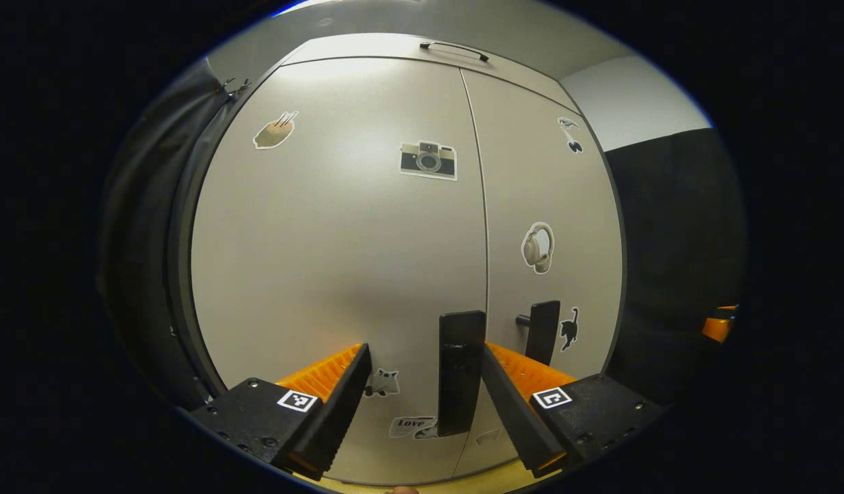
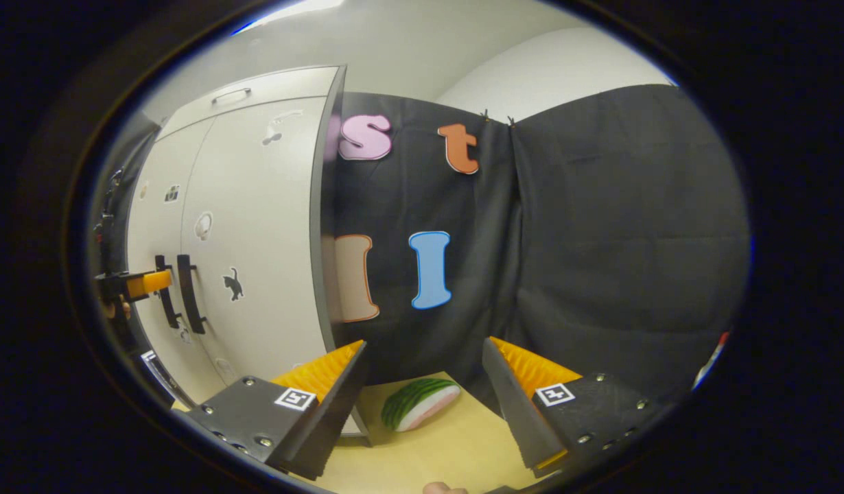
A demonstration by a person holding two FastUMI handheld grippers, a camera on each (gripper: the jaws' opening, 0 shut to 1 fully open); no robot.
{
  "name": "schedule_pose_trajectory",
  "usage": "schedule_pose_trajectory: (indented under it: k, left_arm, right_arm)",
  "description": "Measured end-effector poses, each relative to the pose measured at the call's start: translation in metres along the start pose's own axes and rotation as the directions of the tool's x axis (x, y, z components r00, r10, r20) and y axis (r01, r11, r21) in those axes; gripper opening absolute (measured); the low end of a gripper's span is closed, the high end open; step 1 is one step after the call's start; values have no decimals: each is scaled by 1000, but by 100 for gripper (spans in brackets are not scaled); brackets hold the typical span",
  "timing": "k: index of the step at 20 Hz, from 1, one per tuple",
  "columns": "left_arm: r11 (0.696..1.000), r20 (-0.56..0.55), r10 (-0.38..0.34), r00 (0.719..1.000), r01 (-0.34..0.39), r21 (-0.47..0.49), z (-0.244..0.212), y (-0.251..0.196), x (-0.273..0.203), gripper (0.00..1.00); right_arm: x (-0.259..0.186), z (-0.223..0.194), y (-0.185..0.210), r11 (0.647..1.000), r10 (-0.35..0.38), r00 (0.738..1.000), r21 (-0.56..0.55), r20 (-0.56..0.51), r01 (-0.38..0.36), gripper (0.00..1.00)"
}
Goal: Grasp the bottle in the cabinet with the left hand and place it on the coaster, then close the right door with the right hand and the left door with the left hand.
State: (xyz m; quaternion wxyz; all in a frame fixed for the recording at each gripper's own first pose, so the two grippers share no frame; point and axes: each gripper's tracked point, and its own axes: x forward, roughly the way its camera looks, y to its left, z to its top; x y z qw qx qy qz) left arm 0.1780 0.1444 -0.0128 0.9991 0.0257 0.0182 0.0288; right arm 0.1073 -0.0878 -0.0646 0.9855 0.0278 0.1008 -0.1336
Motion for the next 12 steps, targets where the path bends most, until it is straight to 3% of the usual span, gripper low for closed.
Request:
schedule_pose_trajectory:
  k: [7, 12]
  left_arm:
    - [1000, -19, 8, 1000, -8, -15, -1, -1, -5, 98]
    - [997, 27, 71, 997, -72, 23, 43, 2, -57, 99]
  right_arm:
    - [0, 8, 16, 999, 49, 999, -2, -1, -49, 100]
    - [-21, 54, 39, 993, 121, 990, -9, 66, -121, 100]
